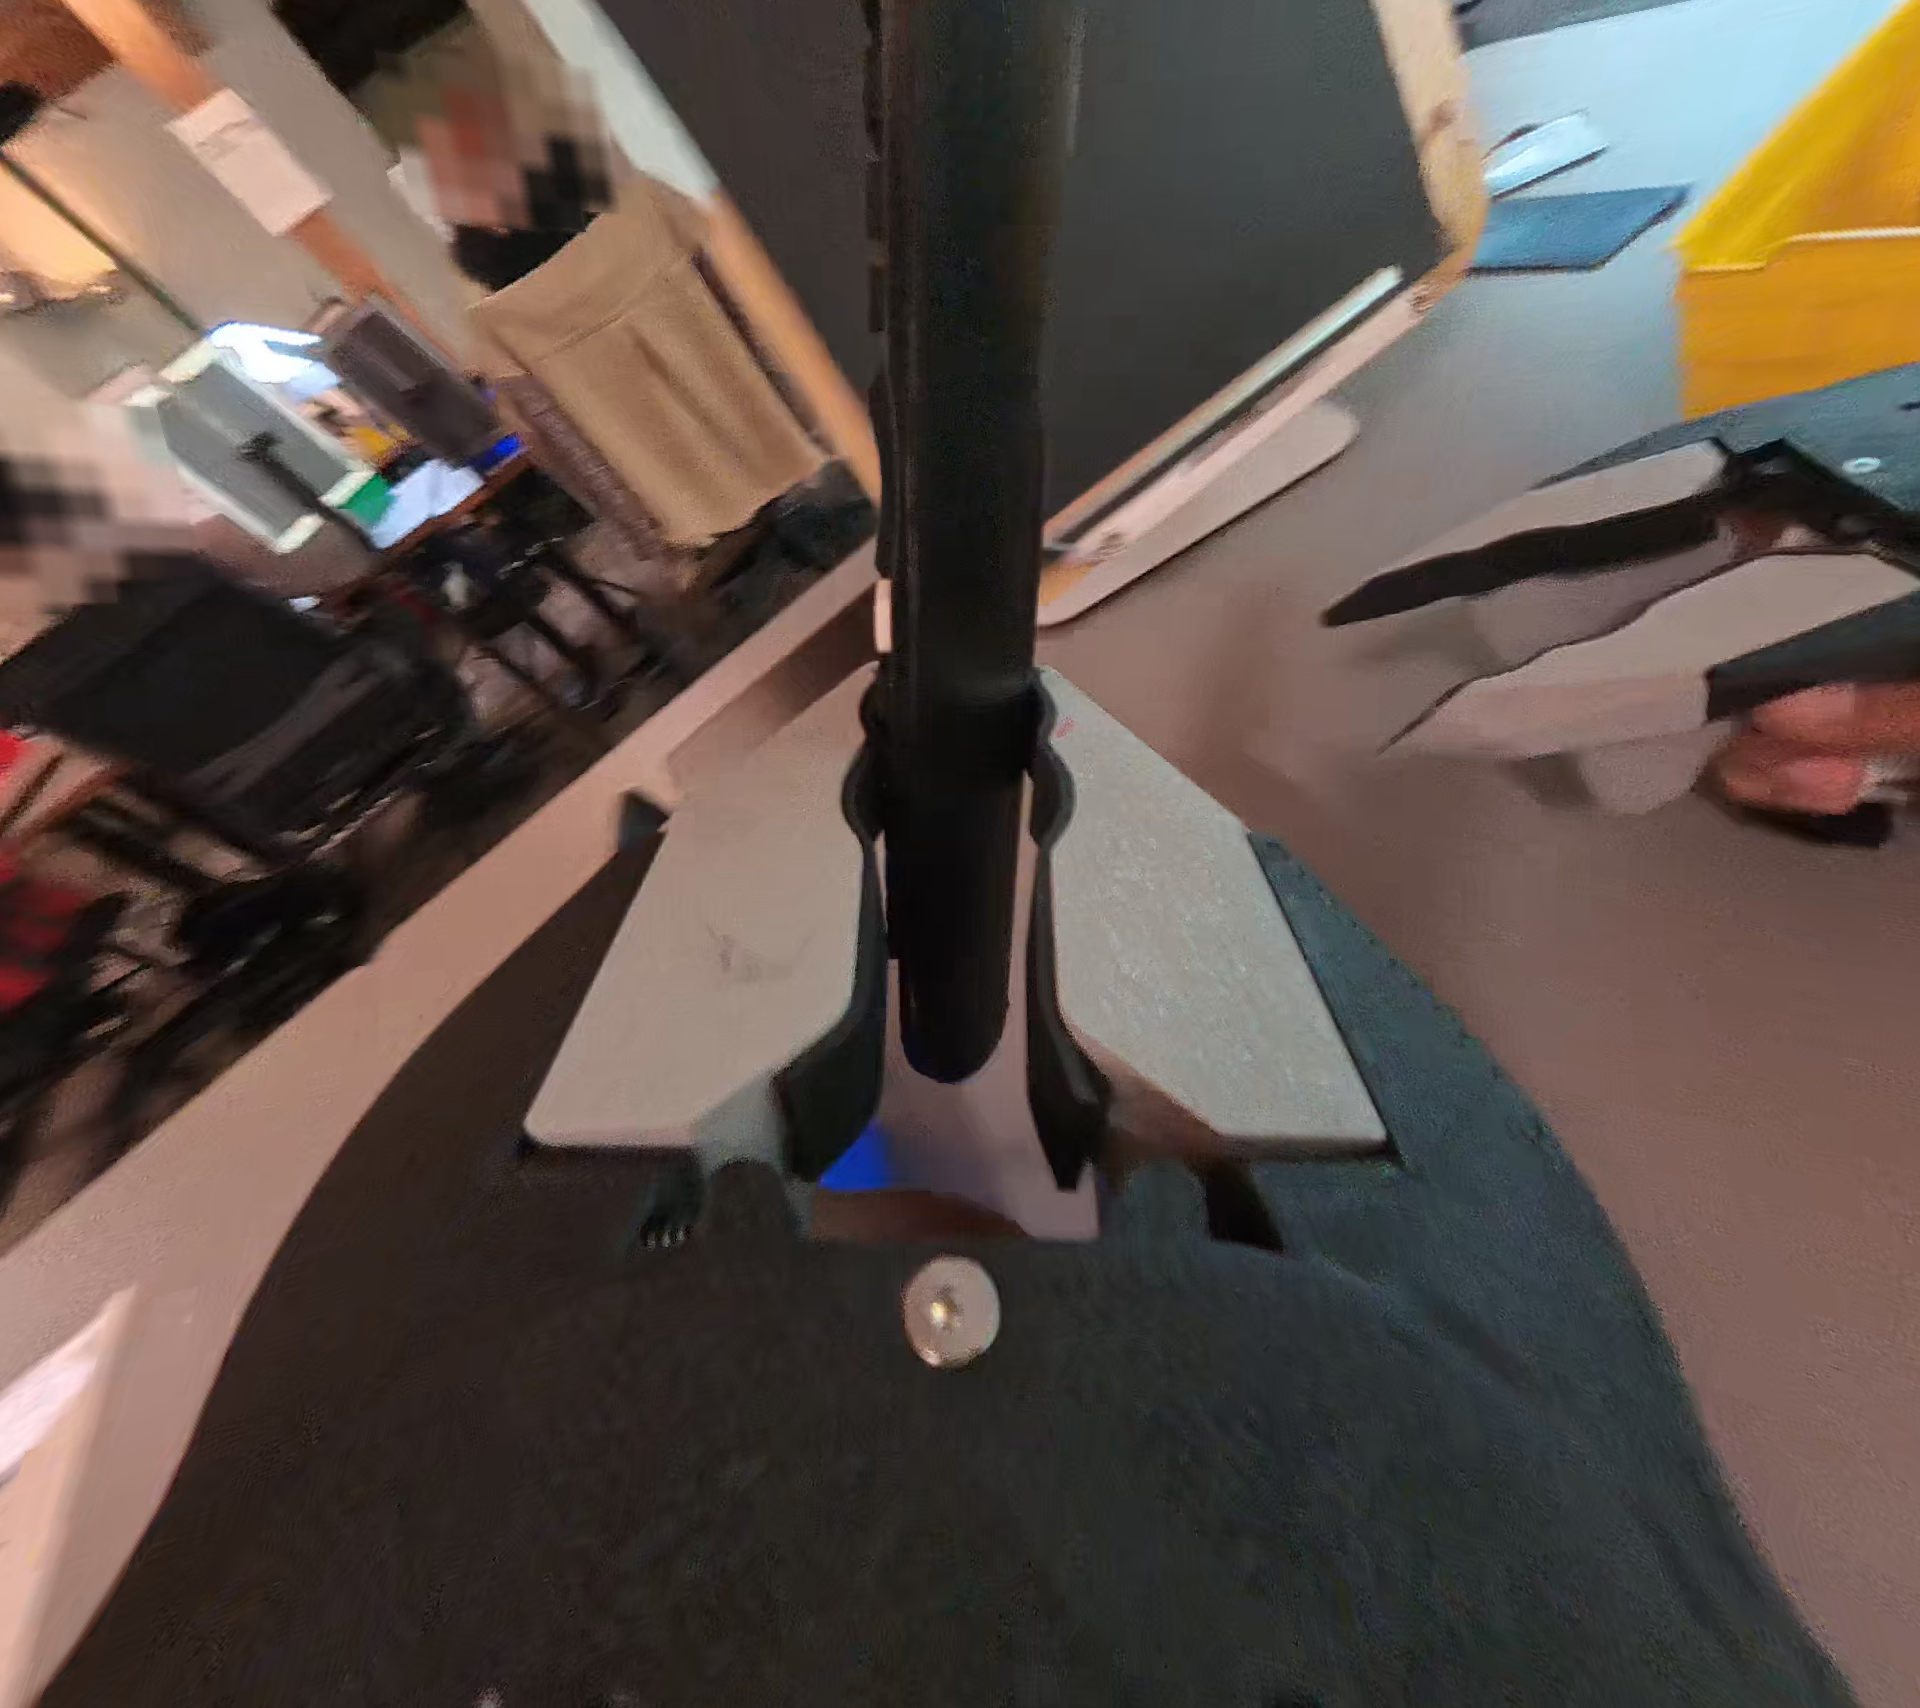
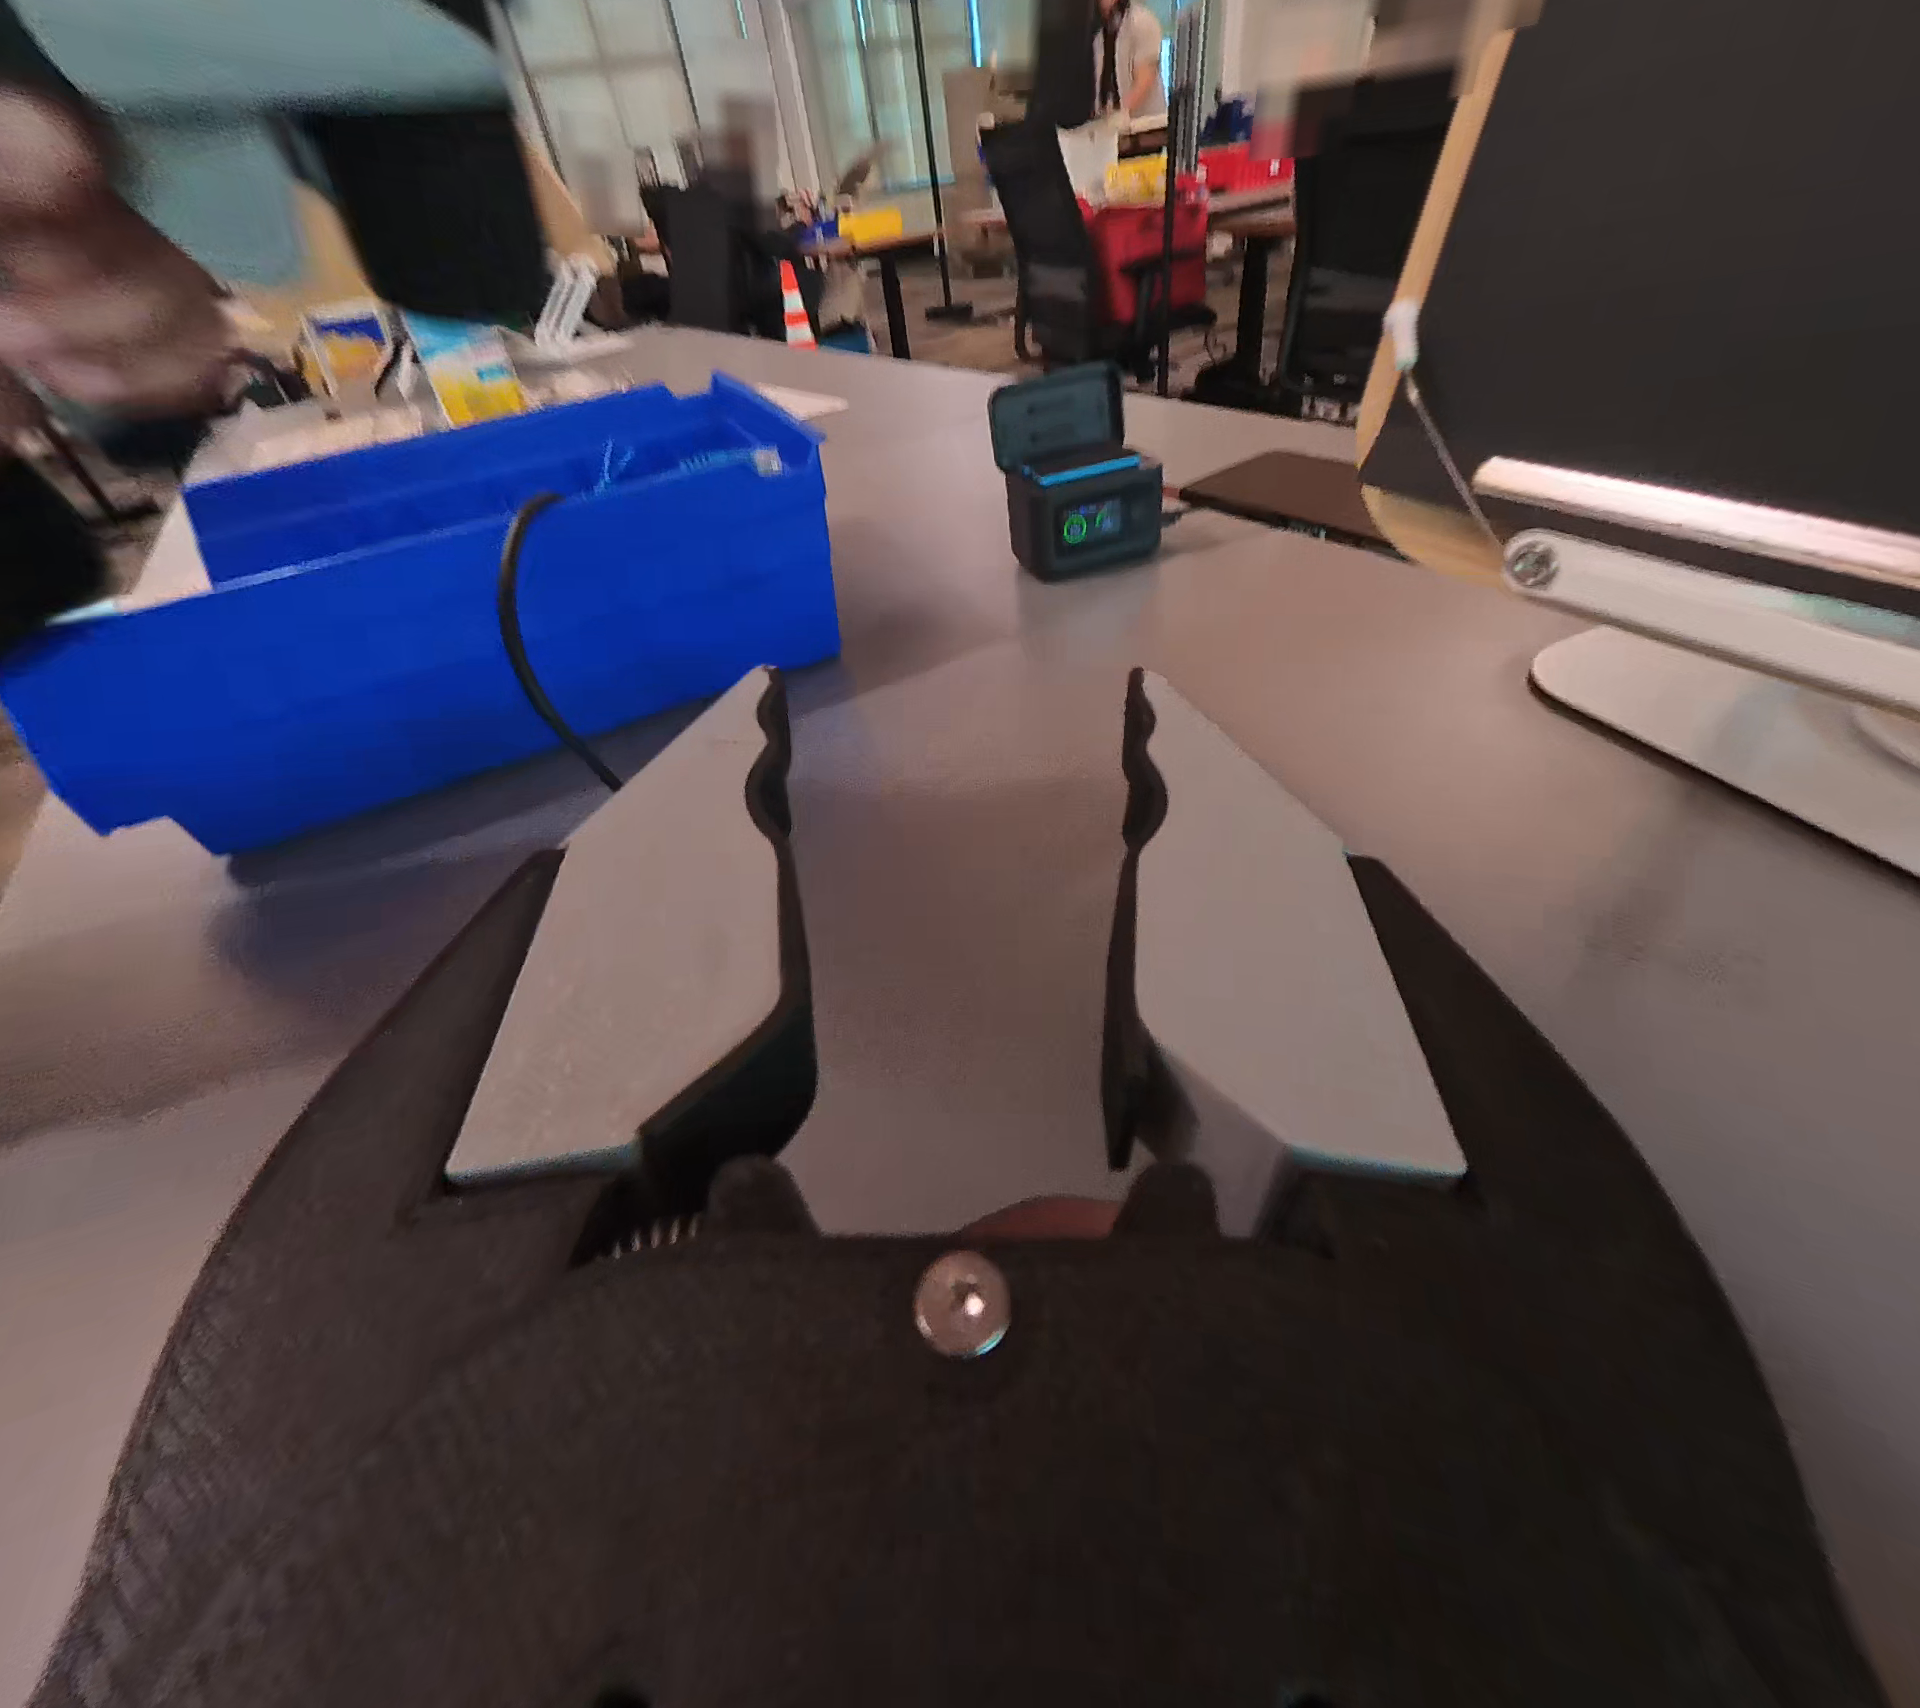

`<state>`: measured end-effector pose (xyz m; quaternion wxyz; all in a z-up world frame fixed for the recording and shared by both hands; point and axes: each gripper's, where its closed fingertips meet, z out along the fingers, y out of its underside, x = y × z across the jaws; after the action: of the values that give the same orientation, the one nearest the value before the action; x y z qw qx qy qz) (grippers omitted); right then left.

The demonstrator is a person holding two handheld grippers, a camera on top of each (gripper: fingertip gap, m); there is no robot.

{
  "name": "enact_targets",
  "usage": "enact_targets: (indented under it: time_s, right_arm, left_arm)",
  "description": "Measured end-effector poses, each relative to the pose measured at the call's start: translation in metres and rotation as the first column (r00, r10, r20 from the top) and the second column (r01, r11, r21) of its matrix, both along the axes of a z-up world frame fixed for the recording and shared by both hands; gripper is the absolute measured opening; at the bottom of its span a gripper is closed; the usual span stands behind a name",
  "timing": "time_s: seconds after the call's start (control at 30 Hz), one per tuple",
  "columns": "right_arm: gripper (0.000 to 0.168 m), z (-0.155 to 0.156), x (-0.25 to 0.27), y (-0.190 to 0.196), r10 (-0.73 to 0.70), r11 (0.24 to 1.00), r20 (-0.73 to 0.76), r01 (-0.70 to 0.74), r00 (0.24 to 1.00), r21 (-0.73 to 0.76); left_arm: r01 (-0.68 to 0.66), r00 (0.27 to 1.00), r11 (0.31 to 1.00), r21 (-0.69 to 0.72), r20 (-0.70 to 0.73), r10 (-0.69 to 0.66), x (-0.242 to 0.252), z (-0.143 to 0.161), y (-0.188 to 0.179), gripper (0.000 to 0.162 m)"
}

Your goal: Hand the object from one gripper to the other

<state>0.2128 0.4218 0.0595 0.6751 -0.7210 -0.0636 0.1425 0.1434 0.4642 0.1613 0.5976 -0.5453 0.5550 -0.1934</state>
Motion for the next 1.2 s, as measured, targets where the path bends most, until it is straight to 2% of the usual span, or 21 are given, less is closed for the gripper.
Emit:
enact_targets:
  time_s: [0.1,0.23,0.3,0.4,0.53,0.67,0.83,0.93,1.1,1.2]
  right_arm:
    - [0.064,0.015,0.011,-0.006,-0.028,0.997,-0.017,0.029,0.999,0.073]
    - [0.063,0.023,0.031,-0.01,-0.113,0.986,-0.014,0.114,0.993,0.121]
    - [0.063,0.021,0.038,-0.008,-0.13,0.984,-0.019,0.131,0.991,0.122]
    - [0.067,0.019,0.039,0.0,-0.108,0.987,-0.031,0.111,0.994,0.119]
    - [0.072,0.023,0.046,0.014,-0.131,0.98,-0.077,0.141,0.988,0.141]
    - [0.069,0.023,0.048,0.02,-0.125,0.982,-0.097,0.137,0.987,0.132]
    - [0.069,0.026,0.049,0.02,-0.091,0.984,-0.109,0.106,0.99,0.143]
    - [0.066,0.028,0.047,0.017,-0.075,0.984,-0.109,0.091,0.991,0.155]
    - [0.066,0.026,0.04,0.017,-0.048,0.988,-0.108,0.063,0.993,0.141]
    - [0.057,0.027,0.043,0.016,-0.069,0.988,-0.104,0.083,0.992,0.133]
  left_arm:
    - [0.039,0.997,0.996,-0.08,0.066,-0.034,0.062,-0.043,-0.009,0.022]
    - [0.025,0.98,0.993,-0.117,0.198,-0.001,0.102,-0.072,0.007,0.022]
    - [0.025,0.981,0.994,-0.106,0.195,-0.004,0.11,-0.091,0.008,0.022]
    - [0.062,0.992,0.996,-0.059,0.112,-0.055,0.117,-0.11,0.0,0.022]
    - [0.068,0.992,0.996,-0.052,0.108,-0.062,0.119,-0.117,0.001,0.022]
    - [0.081,0.993,0.995,-0.051,0.086,-0.076,0.121,-0.124,-0.001,0.021]
    - [0.075,0.997,0.991,0.109,0.016,-0.077,0.123,-0.125,-0.009,0.022]
    - [0.092,0.996,0.983,0.158,-0.014,-0.091,0.125,-0.128,-0.015,0.022]
    - [0.12,0.991,0.95,0.287,-0.087,-0.098,0.127,-0.133,-0.023,0.022]
    - [0.128,0.99,0.949,0.288,-0.088,-0.107,0.128,-0.132,-0.028,0.023]
